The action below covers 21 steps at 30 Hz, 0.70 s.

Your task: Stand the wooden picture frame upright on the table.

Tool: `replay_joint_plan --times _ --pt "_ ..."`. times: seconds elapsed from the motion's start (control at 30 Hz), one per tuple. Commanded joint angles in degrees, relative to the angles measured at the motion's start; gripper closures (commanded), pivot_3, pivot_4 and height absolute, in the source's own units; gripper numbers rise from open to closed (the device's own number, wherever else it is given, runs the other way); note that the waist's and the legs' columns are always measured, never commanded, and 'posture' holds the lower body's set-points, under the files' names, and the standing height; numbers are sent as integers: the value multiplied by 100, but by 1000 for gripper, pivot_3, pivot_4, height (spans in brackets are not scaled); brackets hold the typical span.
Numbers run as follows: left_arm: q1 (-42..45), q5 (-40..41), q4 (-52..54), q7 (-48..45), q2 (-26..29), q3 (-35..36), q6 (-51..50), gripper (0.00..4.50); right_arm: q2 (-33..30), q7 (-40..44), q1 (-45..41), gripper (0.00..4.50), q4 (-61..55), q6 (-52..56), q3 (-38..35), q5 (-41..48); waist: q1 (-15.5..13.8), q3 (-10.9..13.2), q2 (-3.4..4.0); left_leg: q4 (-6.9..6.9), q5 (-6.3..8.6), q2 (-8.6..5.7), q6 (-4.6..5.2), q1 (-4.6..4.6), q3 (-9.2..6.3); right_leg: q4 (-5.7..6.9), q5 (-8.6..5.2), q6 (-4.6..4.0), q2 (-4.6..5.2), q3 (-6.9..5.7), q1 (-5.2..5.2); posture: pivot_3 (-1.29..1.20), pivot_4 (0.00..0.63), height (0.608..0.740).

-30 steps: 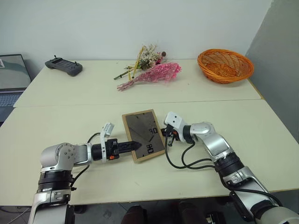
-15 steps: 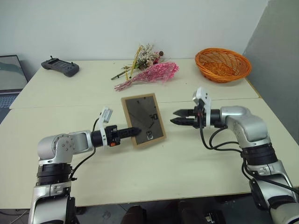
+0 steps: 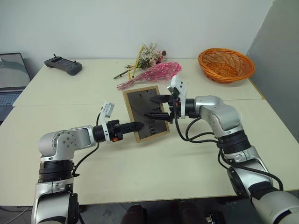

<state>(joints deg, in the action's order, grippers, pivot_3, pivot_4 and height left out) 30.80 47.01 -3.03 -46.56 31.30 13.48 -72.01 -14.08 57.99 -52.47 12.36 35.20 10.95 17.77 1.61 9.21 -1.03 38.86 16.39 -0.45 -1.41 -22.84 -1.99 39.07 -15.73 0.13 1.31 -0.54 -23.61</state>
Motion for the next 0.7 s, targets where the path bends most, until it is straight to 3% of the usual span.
replay_joint_plan --times 0.03,0.4,0.7 --pt "156 228 272 17 -12 87 22 3186 78 151 -31 41 -518 28 40 249 2 0 0 0 0 0 0 0 0 0 0 0 0 0 0 0 150 740" --pt "33 499 336 181 -12 332 -298 3186 -736 708 476 41 -1740 1023 -152 1163 -3 0 0 -1 12 -1 20 0 -10 1 0 0 1 -6 0 0 150 740" --pt "229 1075 107 373 -40 655 -931 3186 -1474 576 688 41 -1708 642 -419 907 -16 1 -2 -1 12 -2 21 -2 -14 -1 0 0 0 -5 0 0 150 740"
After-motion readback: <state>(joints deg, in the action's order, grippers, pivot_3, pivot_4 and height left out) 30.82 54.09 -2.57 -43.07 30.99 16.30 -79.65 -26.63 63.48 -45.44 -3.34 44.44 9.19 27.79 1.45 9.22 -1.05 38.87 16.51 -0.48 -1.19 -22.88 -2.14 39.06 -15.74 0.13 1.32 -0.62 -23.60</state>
